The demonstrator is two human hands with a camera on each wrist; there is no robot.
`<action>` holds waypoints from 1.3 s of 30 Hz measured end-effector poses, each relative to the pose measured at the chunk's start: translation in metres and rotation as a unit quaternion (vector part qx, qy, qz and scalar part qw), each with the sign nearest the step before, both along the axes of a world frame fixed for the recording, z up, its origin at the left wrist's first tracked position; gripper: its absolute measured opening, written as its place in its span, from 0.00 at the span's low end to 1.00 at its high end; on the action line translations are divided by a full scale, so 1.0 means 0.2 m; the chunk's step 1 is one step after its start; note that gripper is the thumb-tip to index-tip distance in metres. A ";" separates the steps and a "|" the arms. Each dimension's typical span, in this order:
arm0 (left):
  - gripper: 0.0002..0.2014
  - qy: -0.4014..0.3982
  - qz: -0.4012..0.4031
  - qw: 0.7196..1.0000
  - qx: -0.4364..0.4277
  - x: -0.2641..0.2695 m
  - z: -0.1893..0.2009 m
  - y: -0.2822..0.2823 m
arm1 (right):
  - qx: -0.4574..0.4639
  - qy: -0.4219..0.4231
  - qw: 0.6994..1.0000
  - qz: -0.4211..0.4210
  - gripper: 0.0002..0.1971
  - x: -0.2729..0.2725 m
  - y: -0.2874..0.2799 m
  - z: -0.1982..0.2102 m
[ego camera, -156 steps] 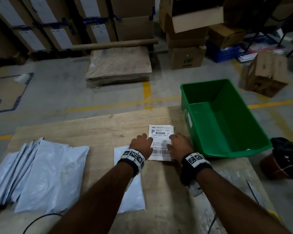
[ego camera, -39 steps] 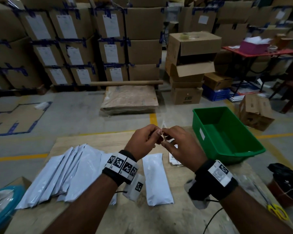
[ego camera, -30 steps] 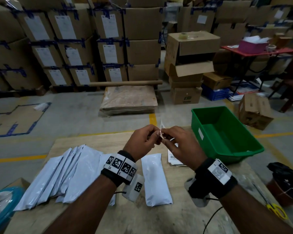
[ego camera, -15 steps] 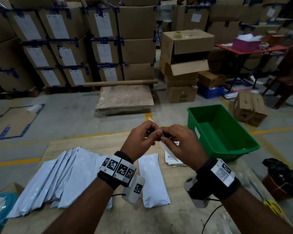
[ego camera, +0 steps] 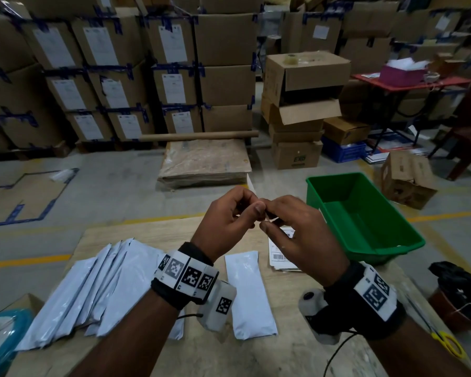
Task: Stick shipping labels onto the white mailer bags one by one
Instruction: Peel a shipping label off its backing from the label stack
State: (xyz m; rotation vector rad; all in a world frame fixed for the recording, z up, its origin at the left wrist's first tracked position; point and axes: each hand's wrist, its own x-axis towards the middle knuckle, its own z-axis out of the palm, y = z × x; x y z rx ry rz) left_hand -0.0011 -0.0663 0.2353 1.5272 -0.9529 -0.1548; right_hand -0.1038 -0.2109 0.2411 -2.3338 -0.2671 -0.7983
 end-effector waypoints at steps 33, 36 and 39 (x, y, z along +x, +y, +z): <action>0.06 -0.024 0.046 0.999 0.005 -0.04 -0.02 0.02 | -0.025 0.006 0.999 -0.027 0.15 -0.01 0.02 0.00; 0.05 -0.029 0.047 0.998 0.023 -0.05 -0.02 0.02 | -0.056 0.013 0.998 -0.028 0.15 -0.01 0.01 0.00; 0.06 -0.032 0.044 0.998 0.034 -0.06 -0.02 0.02 | -0.028 0.023 0.999 -0.015 0.14 -0.02 0.01 0.00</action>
